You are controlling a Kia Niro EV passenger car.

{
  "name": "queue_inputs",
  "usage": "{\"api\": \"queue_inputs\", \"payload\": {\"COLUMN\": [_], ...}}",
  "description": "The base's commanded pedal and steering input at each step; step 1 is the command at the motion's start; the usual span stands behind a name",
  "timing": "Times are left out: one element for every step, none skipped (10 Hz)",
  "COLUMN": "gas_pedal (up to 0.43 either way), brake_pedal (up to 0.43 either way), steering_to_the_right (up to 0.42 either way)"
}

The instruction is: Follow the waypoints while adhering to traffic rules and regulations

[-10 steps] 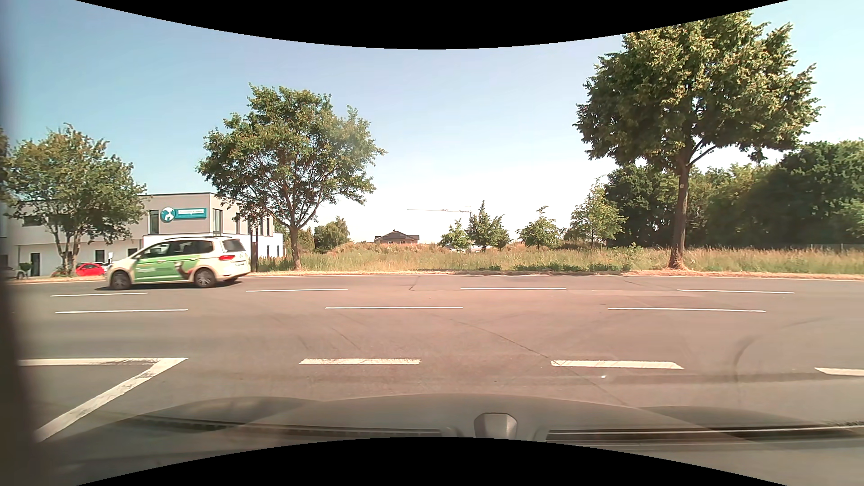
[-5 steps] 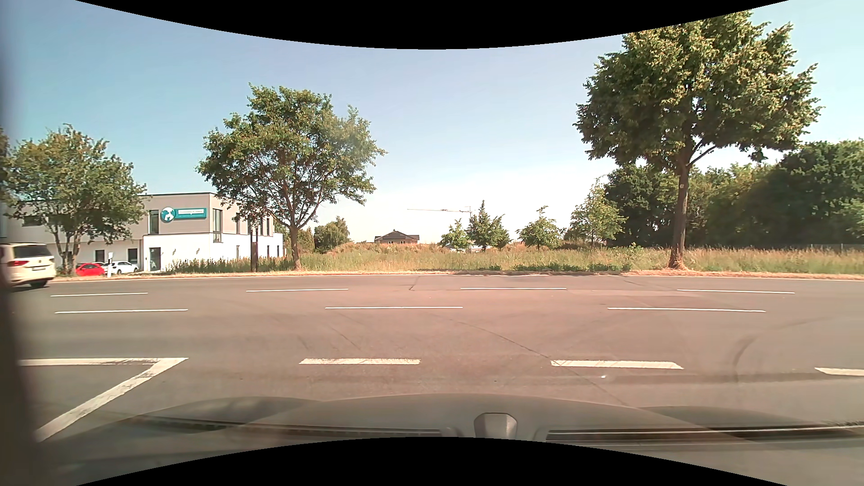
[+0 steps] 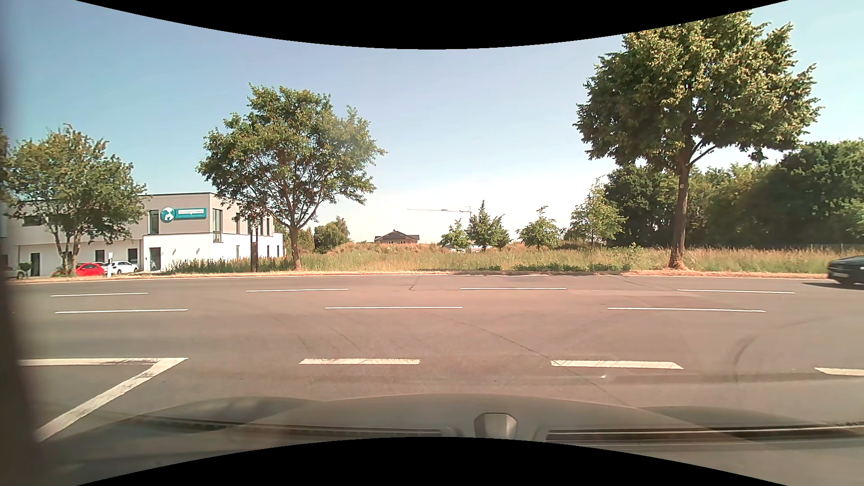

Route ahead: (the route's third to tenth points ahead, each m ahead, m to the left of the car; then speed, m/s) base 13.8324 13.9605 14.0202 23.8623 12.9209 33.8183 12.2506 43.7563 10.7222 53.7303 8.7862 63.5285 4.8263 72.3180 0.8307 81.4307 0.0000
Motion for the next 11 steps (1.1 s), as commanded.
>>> {"api": "queue_inputs", "payload": {"gas_pedal": [0.000,0.000,0.000,0.000,0.000,0.000,0.000,0.000,0.000,0.000,0.000], "brake_pedal": [0.329,0.335,0.317,0.317,0.317,0.329,0.329,0.323,0.317,0.317,0.317], "steering_to_the_right": [0.017,0.017,0.017,0.017,0.017,0.017,0.017,0.016,0.016,0.016,0.016]}}
